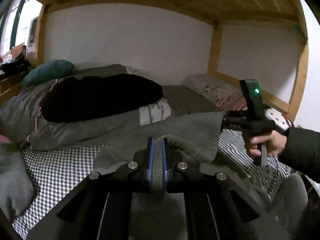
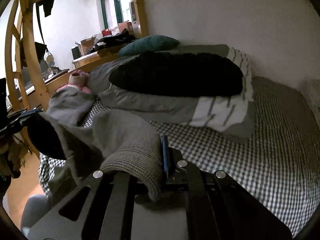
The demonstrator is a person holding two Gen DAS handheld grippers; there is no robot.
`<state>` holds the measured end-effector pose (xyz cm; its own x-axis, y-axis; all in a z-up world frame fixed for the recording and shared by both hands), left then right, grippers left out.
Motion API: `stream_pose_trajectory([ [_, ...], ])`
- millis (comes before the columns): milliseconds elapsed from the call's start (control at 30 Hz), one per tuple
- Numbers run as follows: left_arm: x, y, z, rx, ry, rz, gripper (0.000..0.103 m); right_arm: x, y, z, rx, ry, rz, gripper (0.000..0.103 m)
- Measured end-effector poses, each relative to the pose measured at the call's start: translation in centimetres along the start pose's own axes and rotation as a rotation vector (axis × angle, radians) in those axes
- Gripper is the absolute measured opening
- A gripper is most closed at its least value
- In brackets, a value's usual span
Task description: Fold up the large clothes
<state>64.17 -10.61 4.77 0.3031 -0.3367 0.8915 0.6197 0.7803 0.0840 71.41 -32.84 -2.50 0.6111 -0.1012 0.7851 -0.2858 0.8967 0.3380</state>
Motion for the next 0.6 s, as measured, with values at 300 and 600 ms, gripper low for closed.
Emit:
stream_pose_trajectory([
  [300,-6.6,-7.7,2.7,-0.031,0.084,-0.024,0.007,-8.4,-2.4,3.2,0.011,0.058,-0.040,0.007],
  [600,-14.5,-9.9,3.1,-0.055,0.208,0.061,0.007,-15.6,-2.5,4.4,0.027,0.121,-0.067,0.007],
])
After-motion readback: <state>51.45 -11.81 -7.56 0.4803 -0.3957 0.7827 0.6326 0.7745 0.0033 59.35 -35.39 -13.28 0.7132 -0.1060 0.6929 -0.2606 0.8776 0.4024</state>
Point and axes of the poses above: each gripper's, at about its wrist camera, not at the fingertips, and z roughly against the way its jaws point, y to its left, x to its top, the point moved 5 cm from there along -z, roughly the way its jaws point, and after that the axes turned 11 degrees about -z, right-handed, at the moved point
